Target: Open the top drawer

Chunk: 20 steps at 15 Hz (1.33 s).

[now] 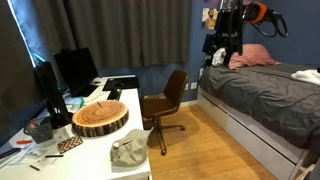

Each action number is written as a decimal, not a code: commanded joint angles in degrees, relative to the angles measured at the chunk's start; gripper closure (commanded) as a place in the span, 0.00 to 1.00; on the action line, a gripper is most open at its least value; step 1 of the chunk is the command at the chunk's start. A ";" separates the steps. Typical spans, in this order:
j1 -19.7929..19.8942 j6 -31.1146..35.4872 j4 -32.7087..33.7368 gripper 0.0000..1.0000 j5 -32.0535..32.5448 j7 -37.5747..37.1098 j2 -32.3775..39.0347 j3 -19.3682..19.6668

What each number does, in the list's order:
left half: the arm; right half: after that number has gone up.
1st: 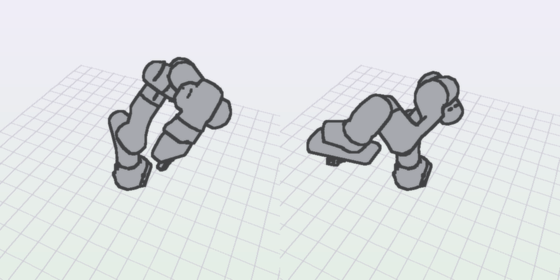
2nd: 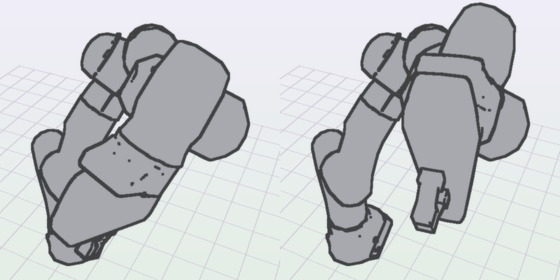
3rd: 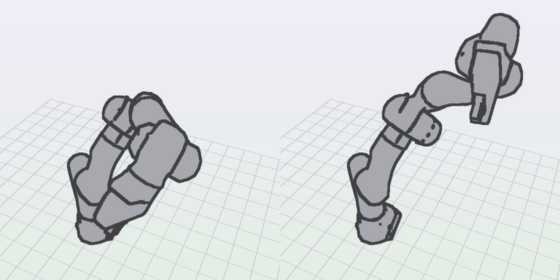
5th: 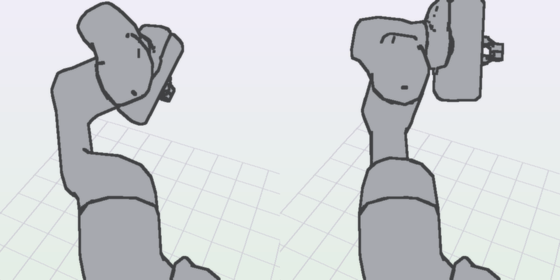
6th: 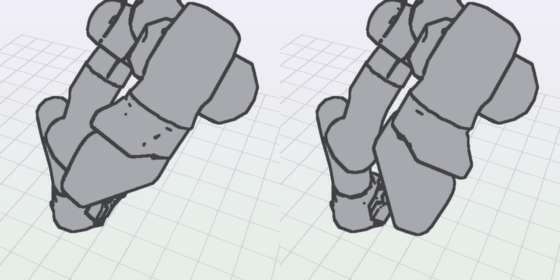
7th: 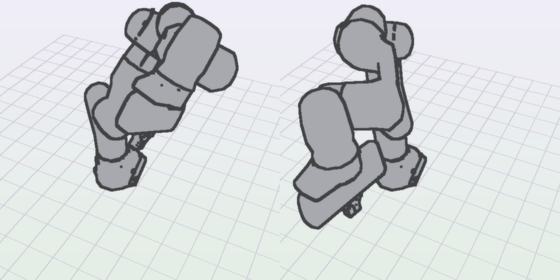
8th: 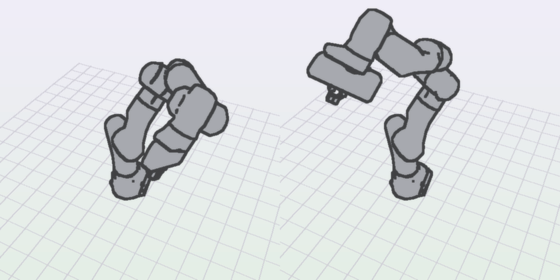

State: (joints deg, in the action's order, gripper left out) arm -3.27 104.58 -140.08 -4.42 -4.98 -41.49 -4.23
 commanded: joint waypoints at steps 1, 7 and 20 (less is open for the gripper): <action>-0.23 8.56 -3.93 0.00 -3.09 -1.38 3.15 -0.24; -2.09 30.80 -14.72 0.00 -13.10 -6.67 9.17 -2.04; -27.00 58.41 -19.29 0.00 -48.71 14.18 35.31 11.17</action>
State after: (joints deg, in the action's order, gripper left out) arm -24.65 165.72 -159.37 -41.92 0.36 -7.49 2.38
